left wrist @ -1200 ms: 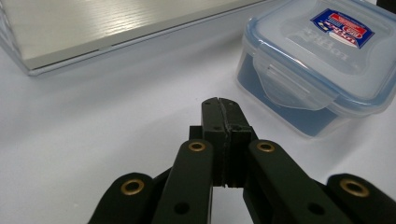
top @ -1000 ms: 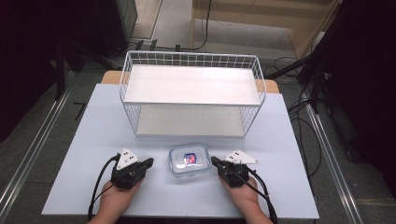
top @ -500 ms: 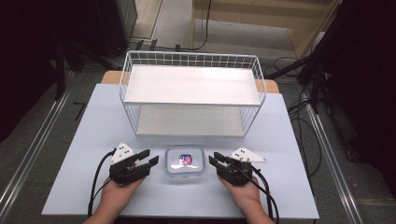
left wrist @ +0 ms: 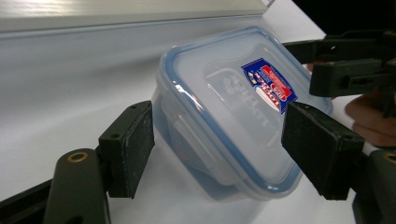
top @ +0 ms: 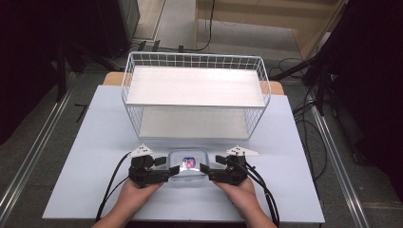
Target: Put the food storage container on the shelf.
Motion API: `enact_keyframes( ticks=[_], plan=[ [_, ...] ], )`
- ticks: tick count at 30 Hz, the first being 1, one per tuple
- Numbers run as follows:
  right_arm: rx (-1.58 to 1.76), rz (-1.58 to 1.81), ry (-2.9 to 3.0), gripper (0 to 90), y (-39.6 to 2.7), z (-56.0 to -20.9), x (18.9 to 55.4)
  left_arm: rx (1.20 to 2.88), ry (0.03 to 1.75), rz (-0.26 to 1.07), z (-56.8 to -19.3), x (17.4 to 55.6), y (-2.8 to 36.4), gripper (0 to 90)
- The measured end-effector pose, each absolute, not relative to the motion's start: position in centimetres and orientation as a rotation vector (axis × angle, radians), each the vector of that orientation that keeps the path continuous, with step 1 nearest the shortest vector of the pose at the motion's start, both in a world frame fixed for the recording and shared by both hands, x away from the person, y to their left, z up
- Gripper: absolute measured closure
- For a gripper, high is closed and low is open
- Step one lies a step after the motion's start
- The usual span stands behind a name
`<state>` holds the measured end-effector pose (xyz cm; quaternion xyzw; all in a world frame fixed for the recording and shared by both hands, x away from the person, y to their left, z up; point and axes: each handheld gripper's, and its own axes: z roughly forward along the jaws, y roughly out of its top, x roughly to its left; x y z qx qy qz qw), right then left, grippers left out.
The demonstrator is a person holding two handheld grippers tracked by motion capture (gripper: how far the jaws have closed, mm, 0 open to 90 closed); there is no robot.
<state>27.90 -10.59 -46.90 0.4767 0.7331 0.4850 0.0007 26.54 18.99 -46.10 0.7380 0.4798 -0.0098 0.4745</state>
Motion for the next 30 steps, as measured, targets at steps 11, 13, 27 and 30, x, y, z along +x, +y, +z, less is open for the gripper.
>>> enact_keyframes(
  ticks=[11, 13, 27, 30],
  plan=[
    [1.575, 1.648, 2.378, 28.8, -10.3, -47.7, 28.4, 1.742, 1.225, -0.193, -47.0, 27.2, 19.2, 25.0],
    [1.584, 1.661, 2.402, 29.3, -10.1, -47.8, 28.4, 1.736, 1.225, -0.196, -47.1, 27.2, 19.3, 24.9],
    [1.595, 1.702, 2.387, 37.5, -10.7, -47.7, 28.1, 1.765, 1.183, -0.148, -46.6, 26.5, 19.3, 33.0],
    [1.593, 1.718, 2.381, 40.5, -11.0, -47.7, 28.0, 1.753, 1.182, -0.151, -46.5, 26.4, 19.5, 35.9]
  ],
)
